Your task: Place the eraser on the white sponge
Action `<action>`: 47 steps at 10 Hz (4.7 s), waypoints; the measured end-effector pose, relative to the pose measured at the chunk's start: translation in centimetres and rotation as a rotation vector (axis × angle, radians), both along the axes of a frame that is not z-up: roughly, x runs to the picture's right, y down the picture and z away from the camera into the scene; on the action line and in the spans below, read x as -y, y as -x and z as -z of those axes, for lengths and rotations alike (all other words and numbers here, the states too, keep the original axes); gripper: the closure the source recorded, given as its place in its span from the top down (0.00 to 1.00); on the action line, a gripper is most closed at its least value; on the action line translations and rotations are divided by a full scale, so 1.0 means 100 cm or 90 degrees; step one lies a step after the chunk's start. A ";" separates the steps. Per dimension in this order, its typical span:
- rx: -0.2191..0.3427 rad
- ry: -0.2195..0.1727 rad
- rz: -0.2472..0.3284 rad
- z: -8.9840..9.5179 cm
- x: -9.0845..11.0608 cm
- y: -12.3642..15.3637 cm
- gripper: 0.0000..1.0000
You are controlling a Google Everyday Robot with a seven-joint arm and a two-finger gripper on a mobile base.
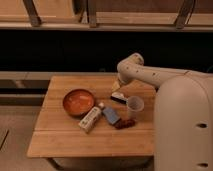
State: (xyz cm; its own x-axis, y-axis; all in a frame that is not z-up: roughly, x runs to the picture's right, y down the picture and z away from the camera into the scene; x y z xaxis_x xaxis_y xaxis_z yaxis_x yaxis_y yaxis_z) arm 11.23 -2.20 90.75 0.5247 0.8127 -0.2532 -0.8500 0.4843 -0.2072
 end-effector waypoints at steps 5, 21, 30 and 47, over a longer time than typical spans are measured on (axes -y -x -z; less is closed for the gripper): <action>0.000 0.000 0.000 0.000 0.000 0.000 0.80; 0.111 0.088 0.147 -0.066 -0.059 0.006 0.80; 0.127 0.139 0.120 -0.086 -0.068 0.004 0.17; 0.250 -0.026 0.207 0.003 0.016 0.116 0.00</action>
